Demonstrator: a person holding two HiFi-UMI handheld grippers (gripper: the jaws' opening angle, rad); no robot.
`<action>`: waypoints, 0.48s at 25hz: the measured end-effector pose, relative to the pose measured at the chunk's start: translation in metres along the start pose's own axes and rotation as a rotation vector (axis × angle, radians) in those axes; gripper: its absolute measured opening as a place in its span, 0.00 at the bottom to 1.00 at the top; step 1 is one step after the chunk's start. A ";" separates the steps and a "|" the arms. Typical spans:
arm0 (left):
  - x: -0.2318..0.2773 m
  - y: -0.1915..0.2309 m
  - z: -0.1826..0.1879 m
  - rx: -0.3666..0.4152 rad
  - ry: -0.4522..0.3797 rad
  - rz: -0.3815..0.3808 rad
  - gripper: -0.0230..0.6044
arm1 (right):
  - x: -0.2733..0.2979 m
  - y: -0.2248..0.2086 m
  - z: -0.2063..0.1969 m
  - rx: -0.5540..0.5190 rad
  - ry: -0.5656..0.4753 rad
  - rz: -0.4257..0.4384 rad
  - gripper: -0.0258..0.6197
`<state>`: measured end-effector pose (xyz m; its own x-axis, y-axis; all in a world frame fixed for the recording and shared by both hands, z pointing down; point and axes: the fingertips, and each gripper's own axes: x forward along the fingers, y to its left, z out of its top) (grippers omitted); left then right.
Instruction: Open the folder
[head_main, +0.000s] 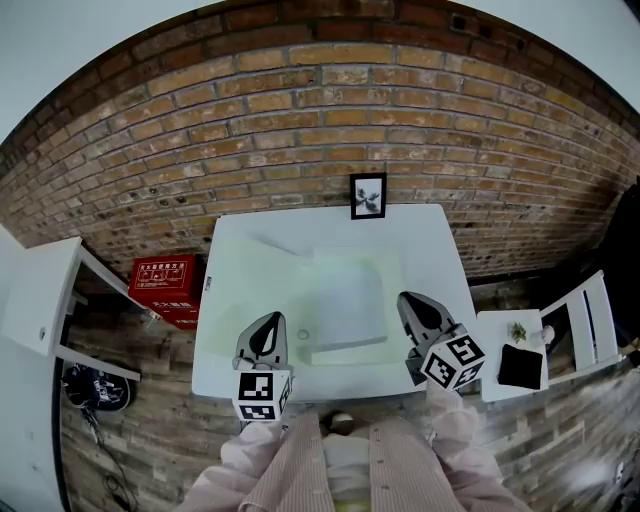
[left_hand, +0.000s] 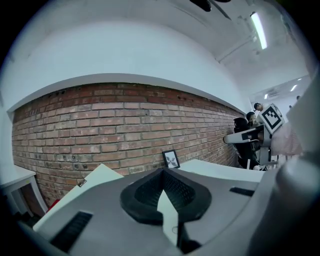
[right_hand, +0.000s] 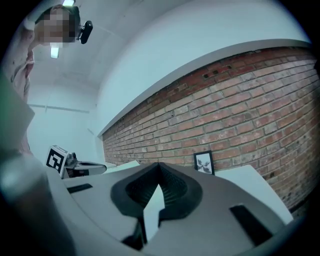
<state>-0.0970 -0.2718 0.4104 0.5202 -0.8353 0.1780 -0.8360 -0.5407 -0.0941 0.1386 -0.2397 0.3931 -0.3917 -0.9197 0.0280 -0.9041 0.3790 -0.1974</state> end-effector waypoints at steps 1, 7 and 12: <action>0.001 0.001 0.005 0.001 -0.015 0.004 0.03 | 0.000 0.001 0.005 -0.009 -0.016 -0.004 0.05; 0.002 0.007 0.031 -0.011 -0.093 0.027 0.02 | 0.002 0.005 0.031 -0.051 -0.104 -0.034 0.05; 0.001 0.011 0.047 -0.028 -0.156 0.039 0.03 | 0.001 0.005 0.046 -0.063 -0.153 -0.049 0.05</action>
<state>-0.0979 -0.2835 0.3636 0.5062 -0.8621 0.0206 -0.8595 -0.5063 -0.0699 0.1414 -0.2433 0.3466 -0.3209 -0.9402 -0.1143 -0.9322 0.3349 -0.1370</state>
